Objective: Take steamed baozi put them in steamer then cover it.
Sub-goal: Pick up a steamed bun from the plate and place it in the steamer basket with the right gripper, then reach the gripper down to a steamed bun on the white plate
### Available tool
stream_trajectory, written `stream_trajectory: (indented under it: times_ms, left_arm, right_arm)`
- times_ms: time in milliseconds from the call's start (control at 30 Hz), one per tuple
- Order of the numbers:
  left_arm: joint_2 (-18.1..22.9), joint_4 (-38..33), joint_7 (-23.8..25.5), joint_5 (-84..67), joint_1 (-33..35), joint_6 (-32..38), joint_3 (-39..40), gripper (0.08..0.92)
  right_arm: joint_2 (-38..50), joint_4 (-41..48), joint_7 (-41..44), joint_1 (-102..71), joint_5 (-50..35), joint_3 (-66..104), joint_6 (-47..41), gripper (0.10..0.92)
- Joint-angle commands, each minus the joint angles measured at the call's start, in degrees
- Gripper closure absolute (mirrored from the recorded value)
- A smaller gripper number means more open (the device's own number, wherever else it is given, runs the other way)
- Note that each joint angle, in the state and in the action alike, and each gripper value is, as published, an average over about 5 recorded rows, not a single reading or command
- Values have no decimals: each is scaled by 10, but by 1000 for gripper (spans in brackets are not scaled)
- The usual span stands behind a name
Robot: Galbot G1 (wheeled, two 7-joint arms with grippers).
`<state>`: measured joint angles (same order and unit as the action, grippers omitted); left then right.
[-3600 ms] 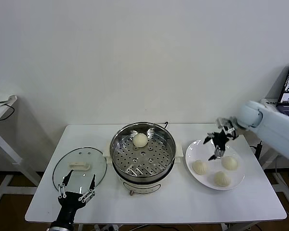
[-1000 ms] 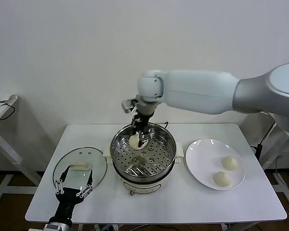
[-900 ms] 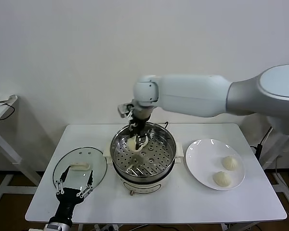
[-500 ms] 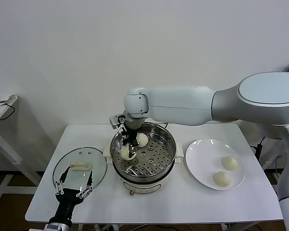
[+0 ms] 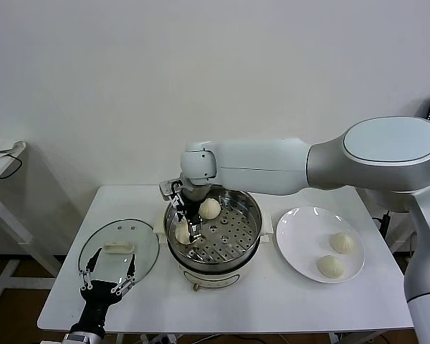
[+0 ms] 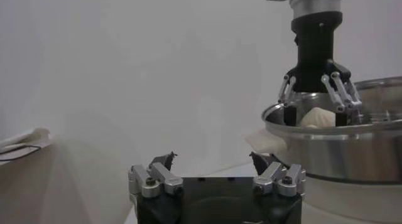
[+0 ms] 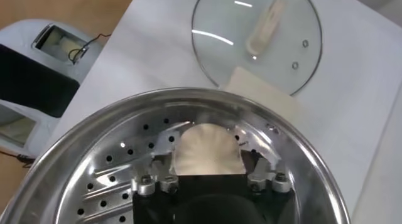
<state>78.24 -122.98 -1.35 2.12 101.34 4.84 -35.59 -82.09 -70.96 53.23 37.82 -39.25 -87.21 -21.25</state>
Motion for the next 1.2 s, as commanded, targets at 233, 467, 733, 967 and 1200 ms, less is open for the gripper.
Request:
stream_trajectory:
  times_ms: [233, 467, 733, 967, 1200]
  left_arm:
    - [-1, -10, 0, -15, -4, -9, -6, 177]
    - [0, -6, 2, -15, -1, -6, 3, 177]
    - [3, -7, 2, -12, 5, -5, 6, 177]
    - [3, -7, 2, -12, 7, -2, -4, 177]
    - [1, -3, 2, -12, 1, -1, -19, 177]
  right_arm:
    - [267, -106, 124, 47, 111, 99, 78, 203]
    - [434, -71, 231, 57, 170, 96, 179, 203]
    - [510, -54, 239, -61, 283, 95, 231, 203]
    - [501, -16, 193, -181, 343, 144, 230, 203]
    - [475, 7, 168, -214, 371, 157, 223, 203]
